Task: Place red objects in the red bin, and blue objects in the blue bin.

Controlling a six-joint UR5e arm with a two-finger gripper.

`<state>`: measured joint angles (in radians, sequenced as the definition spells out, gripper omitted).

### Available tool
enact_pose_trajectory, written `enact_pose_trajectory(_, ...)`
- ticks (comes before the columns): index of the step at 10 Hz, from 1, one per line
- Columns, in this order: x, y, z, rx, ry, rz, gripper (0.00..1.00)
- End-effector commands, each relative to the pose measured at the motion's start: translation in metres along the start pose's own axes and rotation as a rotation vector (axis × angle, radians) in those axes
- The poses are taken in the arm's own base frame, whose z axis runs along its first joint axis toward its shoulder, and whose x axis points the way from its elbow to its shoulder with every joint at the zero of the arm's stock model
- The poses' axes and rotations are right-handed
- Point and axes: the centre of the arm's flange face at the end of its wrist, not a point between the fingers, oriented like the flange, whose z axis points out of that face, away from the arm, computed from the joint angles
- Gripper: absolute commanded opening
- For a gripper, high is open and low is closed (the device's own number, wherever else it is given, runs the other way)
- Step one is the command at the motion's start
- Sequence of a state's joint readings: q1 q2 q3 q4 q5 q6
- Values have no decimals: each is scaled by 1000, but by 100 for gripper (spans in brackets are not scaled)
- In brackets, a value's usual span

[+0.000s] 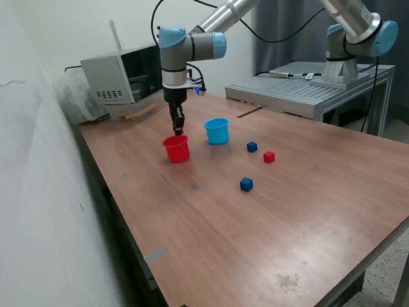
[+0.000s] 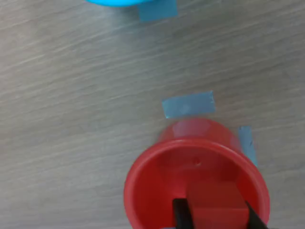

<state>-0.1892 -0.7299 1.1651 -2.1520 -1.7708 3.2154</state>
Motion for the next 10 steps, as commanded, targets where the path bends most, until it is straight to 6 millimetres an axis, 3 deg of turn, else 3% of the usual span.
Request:
enact_pose_trajectory(1,3,-1,7,1,1,-1,0)
enact_pose_trajectory(2,3,-2,8,3,-1,-1,100)
enact_pose_trajectory(7,15,-2,6,-5,2,-15,100)
enact_pose_trajectory(9,34,-7,1,-5,6,-43,100)
enact_pose_trajectory(10,39,-10,-26,-33,10,-51,100)
